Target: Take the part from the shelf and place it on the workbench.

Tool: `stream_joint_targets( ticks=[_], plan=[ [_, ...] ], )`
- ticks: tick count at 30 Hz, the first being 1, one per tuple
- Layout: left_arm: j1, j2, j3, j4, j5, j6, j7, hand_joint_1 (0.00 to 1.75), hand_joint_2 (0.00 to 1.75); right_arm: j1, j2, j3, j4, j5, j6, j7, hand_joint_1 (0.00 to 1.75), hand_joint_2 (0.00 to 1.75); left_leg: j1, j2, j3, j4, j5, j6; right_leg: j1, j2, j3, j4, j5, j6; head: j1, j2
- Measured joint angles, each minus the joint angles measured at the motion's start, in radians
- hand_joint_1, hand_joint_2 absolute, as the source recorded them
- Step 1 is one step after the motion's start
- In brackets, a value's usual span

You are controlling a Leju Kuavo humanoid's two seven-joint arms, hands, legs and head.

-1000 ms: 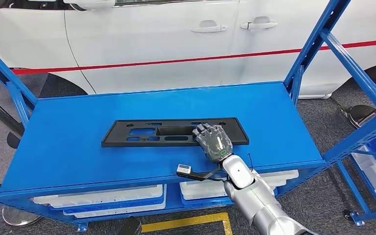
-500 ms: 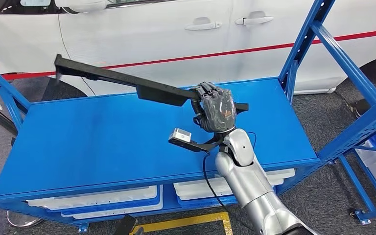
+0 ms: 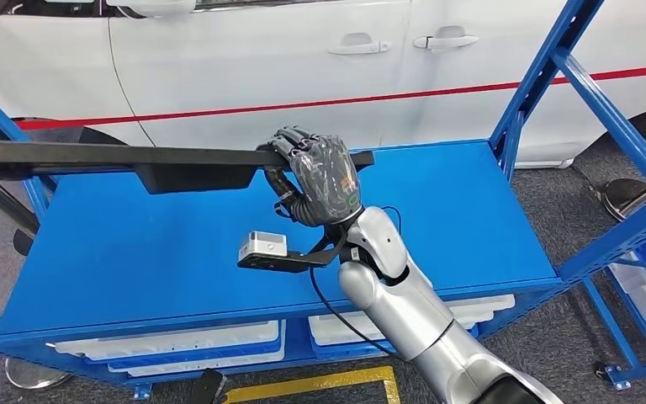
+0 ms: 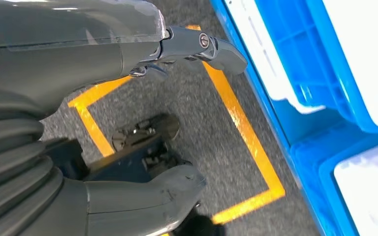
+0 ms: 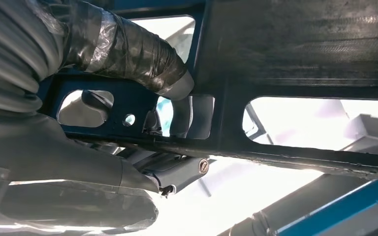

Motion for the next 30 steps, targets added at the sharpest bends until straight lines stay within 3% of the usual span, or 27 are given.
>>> stream_joint_targets(
  ticks=[1, 2, 5, 7, 11, 12, 14, 16, 17, 18, 19, 21, 23, 26, 28, 30],
  plan=[
    [0.002, 0.0, 0.003, 0.0, 0.001, -0.008, -0.001, 0.0, 1.75, -0.001, -0.001, 0.007, -0.004, -0.02, 0.008, 0.0, 1.75, 1.75, 0.0, -0.001, 0.0, 0.002, -0.001, 0.0, -0.001, 0.0, -0.008, 0.014, 0.002, 0.0, 0.0, 0.0],
    [0.004, 0.0, 0.005, 0.0, 0.001, -0.015, -0.002, 0.0, 1.75, -0.001, -0.002, 0.015, -0.009, -0.038, 0.015, -0.001, 1.75, 1.75, 0.0, -0.002, 0.0, 0.004, -0.003, -0.001, -0.001, 0.0, 0.001, -0.009, 0.026, 0.0, 0.0, 0.0],
    [0.01, 0.0, 0.009, 0.0, 0.003, -0.034, -0.005, 0.0, 1.75, -0.003, -0.003, 0.04, -0.028, -0.087, 0.03, -0.009, 1.75, 1.75, -0.001, -0.004, -0.002, 0.02, -0.014, -0.009, -0.001, 0.0, 0.085, -0.194, 0.118, -0.008, 0.0, 0.0],
    [0.013, 0.001, 0.012, 0.0, 0.006, -0.044, -0.006, 0.0, 1.75, -0.005, -0.003, 0.057, -0.039, -0.107, 0.038, -0.013, 1.75, 1.75, -0.005, -0.004, -0.007, 0.027, -0.019, -0.017, 0.002, 0.002, 0.107, -0.244, 0.125, -0.015, 0.0, 0.0],
    [0.018, 0.005, 0.018, 0.0, 0.007, -0.054, -0.006, 0.0, 1.75, -0.007, -0.002, 0.087, -0.048, -0.124, 0.041, -0.018, 1.75, 1.75, -0.004, -0.003, -0.017, 0.049, -0.038, -0.034, -0.002, 0.002, 0.109, -0.254, 0.129, -0.033, -0.001, 0.0],
    [0.018, 0.006, 0.019, 0.0, 0.005, -0.055, -0.006, 0.0, 1.75, -0.008, -0.001, 0.093, -0.05, -0.127, 0.041, -0.02, 1.75, 1.75, -0.003, -0.002, -0.033, 0.085, -0.061, -0.04, -0.005, 0.001, 0.111, -0.256, 0.13, -0.037, -0.001, 0.0],
    [0.019, 0.007, 0.019, 0.0, 0.0, -0.052, -0.005, 0.0, 1.75, -0.008, 0.001, 0.104, -0.052, -0.131, 0.041, -0.023, 1.75, 1.75, 0.0, -0.002, -0.091, 0.212, -0.123, -0.049, -0.005, 0.0, 0.111, -0.257, 0.13, -0.042, -0.001, 0.0],
    [0.022, 0.009, 0.02, 0.0, -0.005, -0.045, -0.003, 0.0, 1.75, -0.005, 0.001, 0.112, -0.053, -0.137, 0.037, -0.028, 1.75, 1.75, 0.002, -0.002, -0.141, 0.31, -0.148, -0.052, -0.004, 0.0, 0.112, -0.256, 0.129, -0.044, -0.001, 0.0],
    [0.023, 0.01, 0.02, 0.0, -0.006, -0.042, -0.003, 0.0, 1.75, -0.003, 0.001, 0.116, -0.053, -0.142, 0.035, -0.033, 1.75, 1.75, 0.002, -0.002, -0.142, 0.305, -0.131, -0.051, -0.003, 0.001, 0.113, -0.256, 0.128, -0.044, -0.001, 0.0],
    [0.024, 0.011, 0.02, 0.0, -0.005, -0.04, -0.002, 0.0, 1.75, -0.002, 0.001, 0.12, -0.053, -0.147, 0.032, -0.038, 1.75, 1.75, 0.002, -0.002, -0.122, 0.258, -0.097, -0.047, -0.003, 0.002, 0.115, -0.256, 0.127, -0.044, -0.001, 0.0],
    [0.025, 0.013, 0.02, 0.0, -0.001, -0.04, 0.0, 0.0, 1.75, -0.001, 0.002, 0.124, -0.053, -0.153, 0.028, -0.043, 1.75, 1.75, 0.001, -0.002, -0.09, 0.184, -0.057, -0.042, -0.002, 0.003, 0.117, -0.256, 0.126, -0.043, -0.001, 0.0],
    [0.024, 0.017, 0.024, 0.0, 0.007, -0.042, 0.005, 0.0, 1.75, 0.002, 0.003, 0.131, -0.053, -0.163, 0.021, -0.052, 1.75, 1.75, -0.004, -0.002, -0.031, 0.059, -0.011, -0.03, 0.0, 0.004, 0.118, -0.257, 0.125, -0.039, -0.001, 0.0],
    [0.026, 0.02, 0.028, 0.0, 0.012, -0.037, 0.016, 0.0, 1.75, 0.009, 0.003, 0.138, -0.054, -0.168, 0.016, -0.057, 1.75, 1.75, -0.009, -0.003, -0.016, 0.024, -0.008, -0.025, 0.001, 0.004, 0.117, -0.259, 0.126, -0.03, -0.001, 0.0],
    [0.036, 0.023, 0.031, 0.0, 0.008, -0.008, 0.049, 0.0, 1.75, 0.032, 0.004, 0.153, -0.061, -0.17, 0.008, -0.065, 1.75, 1.75, -0.003, -0.002, -0.01, 0.005, 0.001, -0.013, 0.002, 0.003, 0.115, -0.25, 0.115, -0.014, 0.0, 0.0],
    [0.04, 0.024, 0.032, 0.0, 0.001, 0.012, 0.069, 0.0, 1.75, 0.049, 0.004, 0.163, -0.069, -0.173, 0.001, -0.069, 1.75, 1.75, 0.002, 0.0, -0.005, -0.005, 0.007, -0.004, 0.001, 0.003, 0.08, -0.171, 0.063, -0.006, 0.0, 0.0],
    [0.043, 0.027, 0.032, 0.0, -0.004, 0.024, 0.081, 0.0, 1.75, 0.068, 0.003, 0.172, -0.073, -0.178, -0.004, -0.071, 1.75, 1.75, 0.001, 0.0, -0.005, -0.004, 0.006, 0.0, -0.001, 0.003, 0.019, -0.045, 0.005, -0.001, 0.0, 0.0]
  ],
)
